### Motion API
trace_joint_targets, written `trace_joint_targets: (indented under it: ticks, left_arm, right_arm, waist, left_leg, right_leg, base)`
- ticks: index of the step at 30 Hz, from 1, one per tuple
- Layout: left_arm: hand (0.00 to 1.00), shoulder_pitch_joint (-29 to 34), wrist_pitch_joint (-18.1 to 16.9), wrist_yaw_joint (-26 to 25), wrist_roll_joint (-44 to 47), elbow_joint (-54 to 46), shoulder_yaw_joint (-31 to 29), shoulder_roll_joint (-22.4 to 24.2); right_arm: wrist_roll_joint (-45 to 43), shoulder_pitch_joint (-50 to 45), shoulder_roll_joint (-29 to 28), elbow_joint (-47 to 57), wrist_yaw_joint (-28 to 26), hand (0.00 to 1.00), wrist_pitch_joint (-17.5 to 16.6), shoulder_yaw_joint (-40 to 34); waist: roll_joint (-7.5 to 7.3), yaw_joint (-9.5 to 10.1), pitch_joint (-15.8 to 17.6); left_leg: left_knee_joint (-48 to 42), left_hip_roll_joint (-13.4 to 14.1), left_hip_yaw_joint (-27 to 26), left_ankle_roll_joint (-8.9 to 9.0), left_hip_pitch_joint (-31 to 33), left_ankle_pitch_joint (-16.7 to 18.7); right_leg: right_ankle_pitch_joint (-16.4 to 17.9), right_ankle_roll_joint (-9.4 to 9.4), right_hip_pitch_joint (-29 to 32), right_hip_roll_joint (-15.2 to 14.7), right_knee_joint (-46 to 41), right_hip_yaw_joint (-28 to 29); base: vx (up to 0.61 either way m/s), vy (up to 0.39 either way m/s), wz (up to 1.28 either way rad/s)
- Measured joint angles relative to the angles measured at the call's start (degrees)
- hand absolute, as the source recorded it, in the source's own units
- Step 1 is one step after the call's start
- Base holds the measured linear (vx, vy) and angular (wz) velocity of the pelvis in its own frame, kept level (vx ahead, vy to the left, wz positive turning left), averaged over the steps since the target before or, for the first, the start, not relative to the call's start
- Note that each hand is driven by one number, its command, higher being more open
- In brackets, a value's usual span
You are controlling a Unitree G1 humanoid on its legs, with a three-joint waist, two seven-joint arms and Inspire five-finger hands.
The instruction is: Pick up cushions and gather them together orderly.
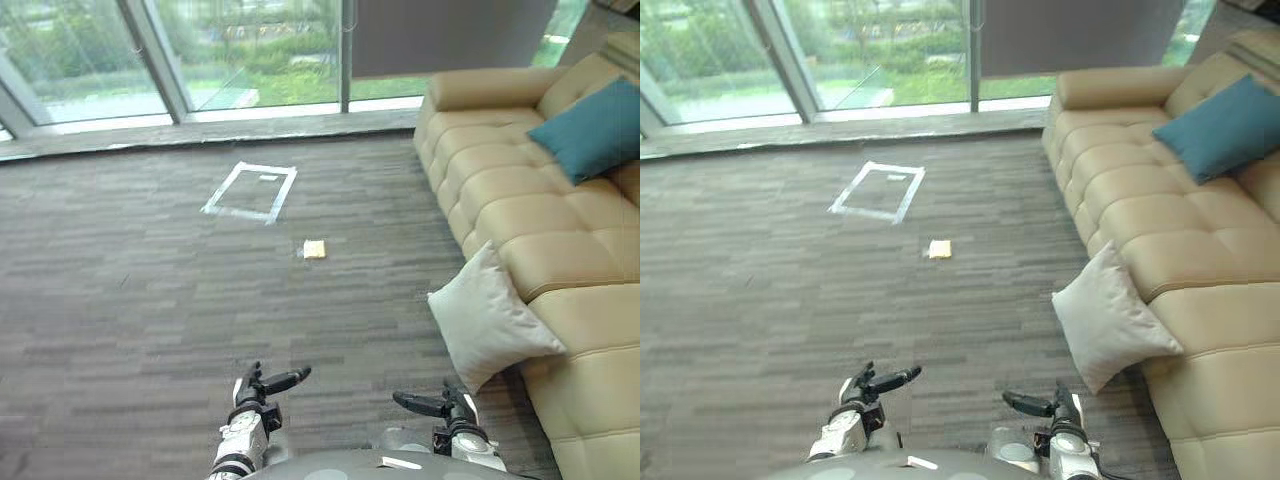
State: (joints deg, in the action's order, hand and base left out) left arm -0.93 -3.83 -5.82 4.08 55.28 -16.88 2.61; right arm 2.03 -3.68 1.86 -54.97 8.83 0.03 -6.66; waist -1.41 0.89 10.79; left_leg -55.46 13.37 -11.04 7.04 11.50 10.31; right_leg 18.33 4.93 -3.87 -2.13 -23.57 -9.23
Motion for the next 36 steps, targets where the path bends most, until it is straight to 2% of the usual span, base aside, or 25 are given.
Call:
trace_joint_targets:
  ticks: [2, 4, 5, 6, 7, 8, 10, 12, 14, 15, 16, 18, 20, 22, 23, 24, 25, 26, 27, 29, 31, 33, 34, 35, 36]
  left_arm:
    - [1.00, -0.5, -1.1, 0.1, -0.1, -0.2, -0.1, 0.3]
    - [1.00, -0.8, -1.1, 0.0, -0.1, -0.1, -0.1, 0.3]
    - [1.00, -1.0, -1.1, 0.0, -0.1, 0.1, -0.1, 0.2]
    - [1.00, -1.0, -1.1, -0.1, 0.0, 0.4, 0.0, 0.1]
    - [1.00, -1.0, -1.1, -0.1, 0.1, 1.3, 0.3, 0.1]
    - [1.00, -1.2, -0.9, -0.1, 0.4, 1.5, 0.4, -0.1]
    - [1.00, -1.3, -0.7, -0.3, 0.4, 3.0, 0.2, -2.5]
    - [1.00, -1.5, -0.7, -0.6, 0.4, 3.9, -0.5, -3.1]
    - [1.00, -1.6, -0.5, -1.2, 0.4, 4.8, -0.5, -3.3]
    - [1.00, -1.5, -0.4, -1.4, 0.5, 5.6, -0.5, -3.2]
    - [1.00, -1.5, -0.4, -1.4, 0.7, 6.2, -0.3, -3.2]
    - [1.00, -0.5, -0.3, -1.5, 1.1, 6.8, 0.0, -3.0]
    - [1.00, 0.1, 0.0, -1.6, 1.1, 6.8, 0.7, -3.2]
    - [1.00, 0.5, 0.2, -1.4, 1.1, 7.0, 2.6, -4.0]
    - [1.00, 0.6, 0.3, -1.3, 1.1, 7.6, 3.2, -4.6]
    - [1.00, 0.6, 0.5, -1.2, 1.1, 7.8, 3.2, -4.9]
    - [1.00, 0.7, 0.8, -1.1, 1.0, 9.4, 3.6, -5.0]
    - [1.00, 0.8, 0.9, -0.9, 1.0, 9.7, 4.7, -4.8]
    - [1.00, 1.1, 0.8, -0.6, 0.7, 9.5, 4.9, -4.7]
    - [1.00, 1.7, 0.6, -0.1, 0.2, 8.9, 4.9, -4.7]
    - [1.00, 2.4, 0.2, 0.0, -0.2, 7.6, 4.5, -3.9]
    - [1.00, 2.4, 0.4, 0.2, -0.3, 5.9, 2.8, -5.0]
    - [1.00, 2.7, 0.5, 0.1, -0.2, 5.1, 1.4, -4.7]
    - [1.00, 2.8, 0.6, 0.1, 0.0, 4.7, 0.2, -4.5]
    - [1.00, 3.0, 0.6, 0.0, -0.1, 4.6, -0.3, -4.3]
  right_arm:
    - [0.0, 0.2, -0.8, -0.4, 0.1, 1.00, 0.5, -0.1]
    - [-0.1, 0.2, -1.1, -0.7, 0.3, 1.00, 0.6, -0.1]
    - [0.0, 0.2, -1.3, -0.9, 0.6, 1.00, 0.6, -0.1]
    - [0.0, -0.1, -1.1, -0.9, 0.7, 1.00, 0.6, -0.1]
    - [-0.1, -0.5, -0.7, -1.0, 0.8, 1.00, 0.6, -0.1]
    - [0.0, -0.5, -0.7, -1.1, 0.8, 1.00, 0.7, 0.0]
    - [-0.4, -1.8, -3.0, -1.2, 1.0, 1.00, 0.7, 0.1]
    - [-0.3, -2.1, -4.1, -1.3, 0.4, 1.00, 0.9, 0.5]
    - [0.2, -0.7, -3.3, -1.3, -0.1, 1.00, 1.0, 1.3]
    - [0.2, 0.2, -3.0, -1.0, -0.1, 1.00, 0.9, 1.2]
    - [0.2, 0.8, -2.7, -0.9, -0.1, 1.00, 0.8, 1.3]
    - [0.2, 1.8, -2.4, -0.7, -0.1, 1.00, 0.5, 1.7]
    - [0.7, 1.9, -2.7, -0.8, -0.1, 1.00, 0.3, 1.6]
    - [1.4, 2.2, -2.7, -0.8, -0.1, 1.00, -0.6, 1.6]
    - [1.4, 2.7, -2.7, -1.0, -0.1, 1.00, -0.7, 1.6]
    - [1.4, 2.8, -2.8, -1.0, -0.1, 1.00, -0.7, 1.6]
    - [1.6, 2.9, -2.0, -1.6, -0.1, 1.00, -0.9, 1.0]
    - [1.9, 3.0, -1.2, -2.3, -0.1, 1.00, -1.0, 0.9]
    - [2.0, 2.9, -0.5, -3.2, 0.0, 1.00, -0.6, 0.0]
    - [1.5, 2.2, 0.3, -5.0, 0.2, 1.00, 0.0, -1.9]
    - [1.1, 1.3, 0.6, -4.5, 0.6, 1.00, 0.3, -3.8]
    - [0.9, 0.5, -0.5, -3.6, 0.4, 1.00, 0.2, -3.2]
    - [0.3, 0.2, -0.9, -2.7, 0.3, 1.00, 0.1, -2.5]
    - [0.1, 0.2, -0.9, -2.5, 0.3, 1.00, 0.1, -2.0]
    - [0.0, 0.1, -0.4, -2.1, 0.4, 1.00, 0.1, -1.6]
  waist:
    - [-0.37, 0.54, 0.3]
    - [-0.64, 0.71, 0.4]
    - [-0.80, 0.77, 0.5]
    - [-0.37, 0.81, 0.3]
    - [0.53, 1.28, -0.3]
    - [0.69, 1.75, -0.5]
    - [-3.39, 1.67, -2.9]
    - [-4.87, 2.03, -4.2]
    - [-4.54, 1.95, -3.9]
    - [-3.07, 2.02, -3.0]
    - [-2.67, 2.08, -2.9]
    - [-0.40, 2.24, -2.7]
    - [-0.04, 2.26, -3.0]
    - [-0.04, 1.92, -3.2]
    - [-0.23, 1.91, -3.2]
    - [-0.64, 1.92, -3.2]
    - [0.69, 1.52, -3.2]
    - [1.39, 1.53, -3.1]
    - [1.13, 1.51, -3.0]
    - [0.72, 1.11, -2.8]
    - [0.95, 0.84, -2.8]
    - [-0.79, 0.63, -2.6]
    - [-0.21, 0.64, -2.1]
    - [0.25, 0.67, -1.8]
    - [0.34, 1.10, -1.3]
  left_leg:
    - [12.8, -3.4, 1.9, -2.58, 3.1, 1.8]
    - [20.7, -5.9, 4.7, -2.39, 3.6, 1.5]
    - [25.8, -7.5, 7.9, -2.52, 4.0, 1.4]
    - [29.9, -8.6, 10.6, -2.86, 4.1, 0.1]
    - [30.8, -8.6, 11.9, -3.73, 3.7, -4.0]
    - [29.7, -8.8, 12.0, -3.77, 3.6, -5.1]
    - [26.3, -10.8, 8.1, -4.62, 3.4, -0.3]
    - [25.0, -11.5, 4.6, -6.08, 2.3, 2.5]
    - [27.3, -11.1, 0.2, -7.69, -1.8, 3.6]
    - [29.5, -10.3, -1.7, -8.11, -5.0, 3.9]
    - [31.2, -9.6, -3.2, -8.12, -7.4, 3.9]
    - [36.5, -8.2, -7.0, -8.10, -13.3, 3.9]
    - [40.2, -7.7, -10.0, -8.05, -17.6, 3.8]
    - [42.1, -7.0, -12.6, -7.81, -19.8, 3.7]
    - [42.4, -6.9, -13.9, -7.32, -20.7, 3.6]
    - [42.4, -7.0, -14.6, -6.94, -21.1, 3.6]
    - [42.3, -6.0, -15.0, -4.72, -22.5, 3.6]
    - [40.1, -5.4, -13.7, -4.13, -21.5, 2.8]
    - [42.0, -6.2, -12.9, -2.23, -22.3, 4.0]
    - [46.9, -8.1, -12.0, -1.27, -23.9, 4.3]
    - [46.3, -8.2, -11.8, -0.92, -22.2, -1.9]
    - [26.4, -3.7, -12.3, -0.26, -14.5, -1.4]
    - [15.7, -0.7, -11.0, -0.53, -11.0, -3.0]
    - [11.7, 0.4, -9.8, -0.80, -9.4, -4.4]
    - [4.4, 1.2, -6.8, -1.58, -6.1, -2.7]
  right_leg:
    - [-0.2, -0.84, -3.1, -0.9, 3.1, 4.9]
    - [0.0, -1.84, -4.6, -1.6, 4.4, 7.2]
    - [1.0, -3.37, -5.6, -2.2, 5.0, 9.2]
    - [2.8, -4.95, -6.5, -2.1, 4.8, 11.7]
    - [5.1, -6.29, -7.1, -1.6, 4.0, 14.5]
    - [5.9, -6.88, -7.4, -1.7, 3.3, 15.6]
    - [5.9, -6.55, -6.1, -4.6, 0.1, 21.1]
    - [4.2, -7.68, -4.0, -6.3, -4.2, 24.2]
    - [-0.7, -11.23, 0.4, -7.1, -12.6, 24.2]
    - [-1.3, -12.29, 3.3, -7.7, -18.0, 21.7]
    - [-1.2, -12.18, 5.3, -8.2, -20.9, 18.5]
    - [-0.2, -10.41, 9.5, -11.0, -23.5, 6.6]
    - [0.5, -9.39, 11.5, -12.8, -20.7, -3.4]
    - [0.4, -8.98, 14.9, -12.5, -15.4, -10.8]
    - [-1.3, -7.26, 16.2, -11.5, -10.7, -13.0]
    - [-3.3, -6.07, 16.4, -11.0, -7.7, -13.8]
    - [-5.7, -3.51, 15.3, -8.8, -6.4, -13.6]
    - [-5.8, -3.22, 13.7, -7.6, -3.8, -12.7]
    - [-5.9, -3.21, 12.2, -7.2, -1.9, -12.0]
    - [-5.9, -3.21, 8.8, -7.2, 0.5, -11.9]
    - [-5.8, -3.30, 6.4, -6.1, 1.8, -12.0]
    - [-5.3, -3.88, 3.8, -5.3, 4.5, -11.4]
    - [-5.4, -3.94, 1.5, -3.7, 6.7, -10.5]
    - [-5.4, -3.92, 0.4, -3.2, 7.3, -10.0]
    - [-5.2, -3.58, -1.6, -2.9, 8.2, -8.1]
  base:
    - [0.42, 0.159, -1.10]
    - [0.44, 0.243, -0.81]
    - [0.49, 0.320, -0.97]
    - [0.59, 0.427, -1.19]
    - [0.50, 0.383, -1.04]
    - [0.49, 0.369, -0.92]
    - [0.44, 0.285, -0.56]
    - [0.50, 0.311, -0.58]
    - [0.43, 0.286, -1.02]
    - [0.30, 0.201, -1.08]
    - [0.25, 0.149, -1.29]
    - [0.25, 0.098, -1.08]
    - [0.33, -0.028, -0.81]
    - [0.32, -0.130, -0.76]
    - [0.38, -0.209, -0.65]
    - [0.27, -0.149, -0.66]
    - [0.35, -0.180, -0.63]
    - [0.37, -0.180, -0.66]
    - [0.30, -0.151, -0.42]
    - [0.17, -0.086, -0.14]
    - [0.14, -0.061, -0.12]
    - [0.13, -0.090, -0.27]
    - [0.11, -0.099, -0.42]
    - [0.15, -0.048, -0.61]
    - [0.15, 0.060, -0.60]
